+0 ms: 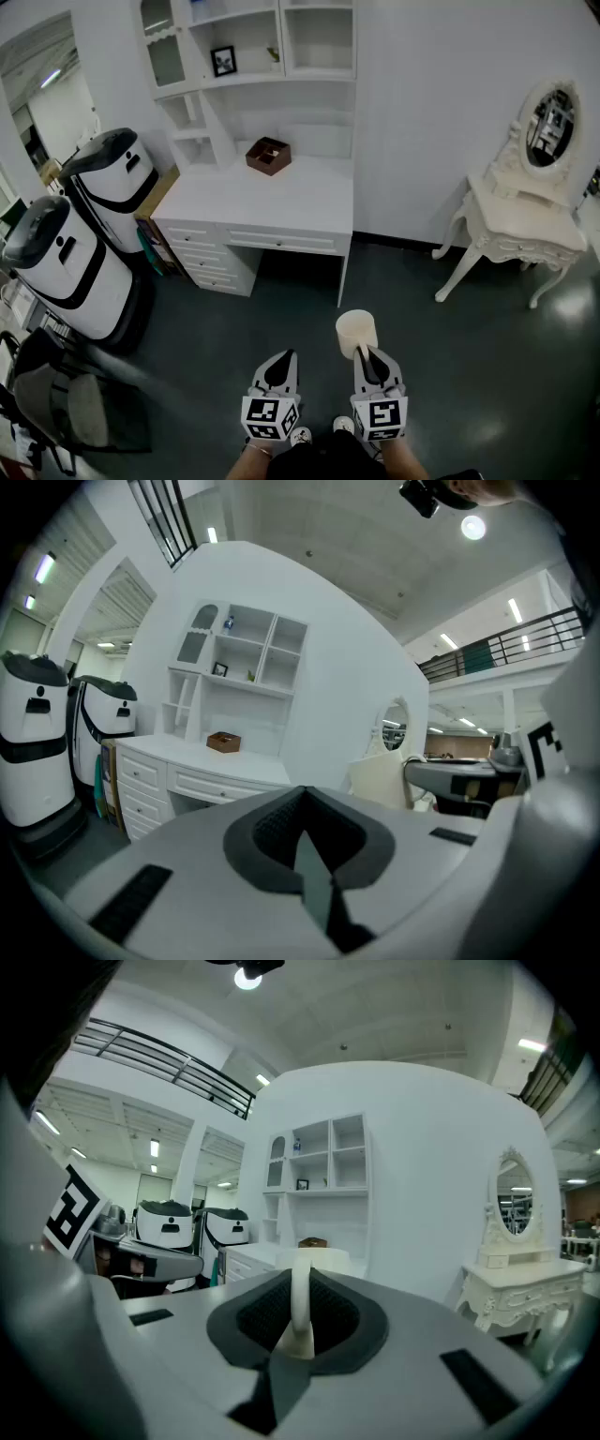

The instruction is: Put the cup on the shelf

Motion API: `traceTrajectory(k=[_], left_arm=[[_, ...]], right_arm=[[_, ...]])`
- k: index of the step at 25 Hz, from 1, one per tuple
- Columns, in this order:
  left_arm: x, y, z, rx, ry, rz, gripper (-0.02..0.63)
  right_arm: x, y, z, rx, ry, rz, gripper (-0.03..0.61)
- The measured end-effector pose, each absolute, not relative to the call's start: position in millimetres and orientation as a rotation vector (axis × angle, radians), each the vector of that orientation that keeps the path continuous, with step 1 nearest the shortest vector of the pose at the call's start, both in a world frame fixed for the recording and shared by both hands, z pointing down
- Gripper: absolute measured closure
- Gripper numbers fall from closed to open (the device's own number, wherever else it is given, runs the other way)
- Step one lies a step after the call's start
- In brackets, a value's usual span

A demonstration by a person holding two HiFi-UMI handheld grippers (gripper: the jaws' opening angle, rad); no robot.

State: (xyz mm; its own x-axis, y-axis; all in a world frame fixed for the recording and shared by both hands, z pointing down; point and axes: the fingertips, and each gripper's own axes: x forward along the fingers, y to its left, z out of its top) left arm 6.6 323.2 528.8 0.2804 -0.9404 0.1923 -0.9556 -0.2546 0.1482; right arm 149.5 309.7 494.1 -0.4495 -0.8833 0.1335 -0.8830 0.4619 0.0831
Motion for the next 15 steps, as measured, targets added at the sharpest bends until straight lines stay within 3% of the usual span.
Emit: traceTrajectory(k=[15], left_arm=[[1,355,524,2.286,-1.740,0.000,0.609]], right_arm=[[133,344,499,1.452,-2.599,-0.055,0.529]])
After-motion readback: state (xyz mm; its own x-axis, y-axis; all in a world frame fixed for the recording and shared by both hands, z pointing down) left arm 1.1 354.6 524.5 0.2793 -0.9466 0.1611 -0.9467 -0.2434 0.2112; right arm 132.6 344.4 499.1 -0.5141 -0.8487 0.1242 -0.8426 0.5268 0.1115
